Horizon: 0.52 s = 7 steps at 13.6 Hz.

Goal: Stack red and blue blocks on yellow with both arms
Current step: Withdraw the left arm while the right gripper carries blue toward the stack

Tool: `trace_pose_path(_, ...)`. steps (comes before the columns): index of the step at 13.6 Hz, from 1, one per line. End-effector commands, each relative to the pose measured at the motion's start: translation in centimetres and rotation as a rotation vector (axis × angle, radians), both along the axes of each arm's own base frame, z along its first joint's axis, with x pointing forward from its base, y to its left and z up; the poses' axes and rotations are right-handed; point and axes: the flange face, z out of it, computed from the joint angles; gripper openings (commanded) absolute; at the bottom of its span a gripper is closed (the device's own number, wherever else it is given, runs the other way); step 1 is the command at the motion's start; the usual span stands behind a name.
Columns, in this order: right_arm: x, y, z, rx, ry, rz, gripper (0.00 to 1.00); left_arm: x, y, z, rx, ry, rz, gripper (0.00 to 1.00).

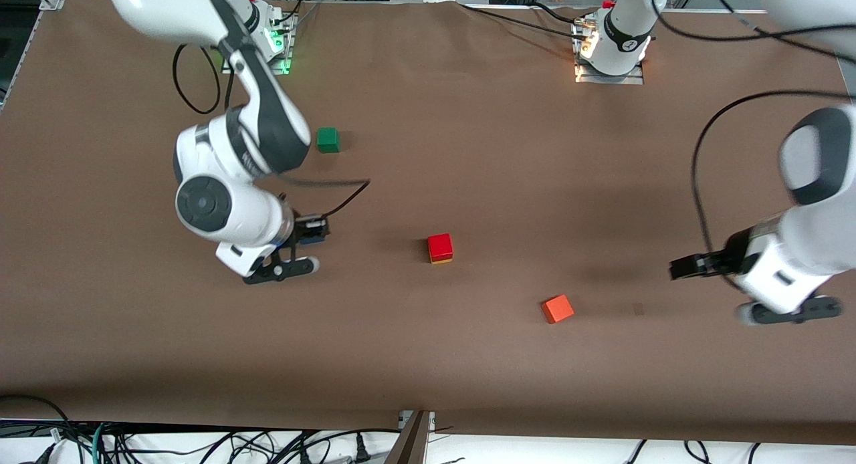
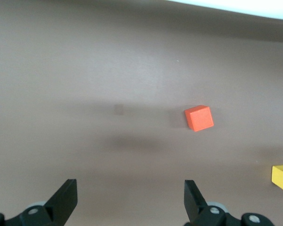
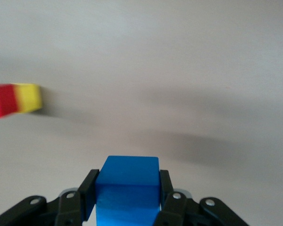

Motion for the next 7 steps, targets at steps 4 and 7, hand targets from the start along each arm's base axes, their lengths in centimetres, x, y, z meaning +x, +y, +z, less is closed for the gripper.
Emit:
trace_pose_path(4, -3.9, 14.6, -2.2, 0.057, -0.115, -0.056, 0.31, -4.0, 3.7, 6.9, -0.015, -0.001, 0.003, 1.0)
trace_pose_path(7, -6.1, 19.5, -5.4, 0.061, -0.177, -0.015, 0.31, -4.5, 5.3, 6.5, -0.014, 0.035, 0.024, 1.0)
